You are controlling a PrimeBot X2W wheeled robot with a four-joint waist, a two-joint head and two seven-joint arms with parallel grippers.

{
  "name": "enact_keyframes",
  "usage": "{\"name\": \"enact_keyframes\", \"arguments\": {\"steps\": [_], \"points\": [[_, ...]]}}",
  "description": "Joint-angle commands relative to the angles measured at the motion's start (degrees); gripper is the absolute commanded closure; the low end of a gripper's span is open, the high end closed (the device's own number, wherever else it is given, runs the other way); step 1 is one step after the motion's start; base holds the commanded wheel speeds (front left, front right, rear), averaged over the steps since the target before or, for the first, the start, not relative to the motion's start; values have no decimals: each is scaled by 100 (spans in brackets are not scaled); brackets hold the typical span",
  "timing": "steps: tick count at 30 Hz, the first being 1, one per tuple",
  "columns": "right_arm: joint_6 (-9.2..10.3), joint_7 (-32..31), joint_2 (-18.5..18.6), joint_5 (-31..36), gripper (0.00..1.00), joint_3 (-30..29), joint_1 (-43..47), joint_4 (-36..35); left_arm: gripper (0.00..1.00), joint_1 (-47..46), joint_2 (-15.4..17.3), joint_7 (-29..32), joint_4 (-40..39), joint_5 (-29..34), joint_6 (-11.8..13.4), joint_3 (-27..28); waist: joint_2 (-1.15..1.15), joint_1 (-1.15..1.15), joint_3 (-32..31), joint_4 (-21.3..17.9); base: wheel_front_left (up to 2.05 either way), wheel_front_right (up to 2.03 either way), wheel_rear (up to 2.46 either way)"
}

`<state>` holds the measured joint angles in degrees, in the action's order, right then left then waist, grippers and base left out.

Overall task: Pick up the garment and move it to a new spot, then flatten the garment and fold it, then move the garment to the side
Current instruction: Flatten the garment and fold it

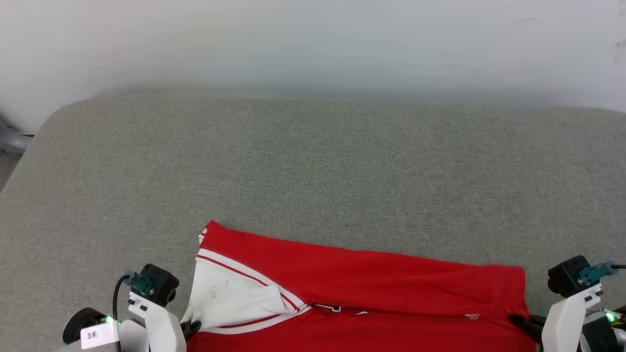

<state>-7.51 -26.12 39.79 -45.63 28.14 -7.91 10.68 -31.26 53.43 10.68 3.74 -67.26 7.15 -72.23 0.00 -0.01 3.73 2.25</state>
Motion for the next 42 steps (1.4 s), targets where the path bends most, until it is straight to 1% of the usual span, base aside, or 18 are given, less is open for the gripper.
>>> {"name": "enact_keyframes", "arguments": {"steps": [1, 4, 11, 12, 13, 14, 15, 20, 24, 28, 32, 36, 40, 42], "points": [[5, -24, -36, 47, 100, -35, 89, 1, 100, 96, -46, -36, 72, -10, 16, -16, 0, 1, 49, -17, 0, 0, 0], [5, -57, -71, 130, 100, -20, 137, 81, 100, 216, -148, -90, 237, -72, -25, -25, 0, 1, 120, -37, 0, 0, 0], [6, 37, -325, 189, 100, 41, 157, 429, 100, 412, -446, -325, 715, -129, -66, -11, 0, 1, 179, -70, 0, 0, 0], [5, 81, -364, 192, 79, 52, 163, 465, 100, 445, -477, -371, 768, -151, -62, -3, 0, 1, 152, -76, 0, 0, 0], [5, 146, -414, 158, 0, 36, 187, 495, 54, 461, -493, -450, 821, -132, -25, 10, 0, 1, 117, -82, 0, 0, 0], [5, 223, -459, 113, 0, -16, 211, 523, 15, 473, -507, -542, 867, -93, 36, 32, 0, 1, 84, -82, 0, 0, 0], [5, 296, -472, 113, 0, -51, 231, 520, 0, 493, -517, -601, 888, -47, 60, 38, 0, 1, 46, -81, 0, 0, 0], [5, 631, -422, 133, 0, -256, 366, 320, 0, 535, -512, -1084, 756, 91, 255, 180, 0, 1, -126, -74, 0, 0, 0], [5, 768, -356, 199, 0, -499, 443, 36, 0, 608, -449, -1591, 580, 210, 591, 381, 0, 1, -237, -88, 0, 0, 0], [5, 737, -308, 292, 0, -823, 487, -264, 0, 688, -446, -2079, 410, 316, 964, 558, 0, 1, -308, -79, 0, 0, 0], [5, 539, -270, 426, 0, -1142, 523, -481, 0, 803, -482, -2434, 306, 467, 1358, 790, 0, 1, -345, -39, 0, 0, 0], [5, 183, -172, 665, 0, -1369, 496, -583, 0, 953, -584, -2571, 196, 736, 1736, 1194, 0, 1, -336, 16, 0, 0, 0], [6, -412, -87, 796, 0, -1453, 478, -537, 0, 1235, -796, -2593, -43, 1412, 2096, 2011, 0, 1, -300, 103, 0, 0, 0], [5, -660, -97, 792, 0, -1445, 435, -546, 0, 1472, -955, -2594, -161, 1779, 2233, 2470, 0, 1, -269, 146, 0, 0, 0]]}}
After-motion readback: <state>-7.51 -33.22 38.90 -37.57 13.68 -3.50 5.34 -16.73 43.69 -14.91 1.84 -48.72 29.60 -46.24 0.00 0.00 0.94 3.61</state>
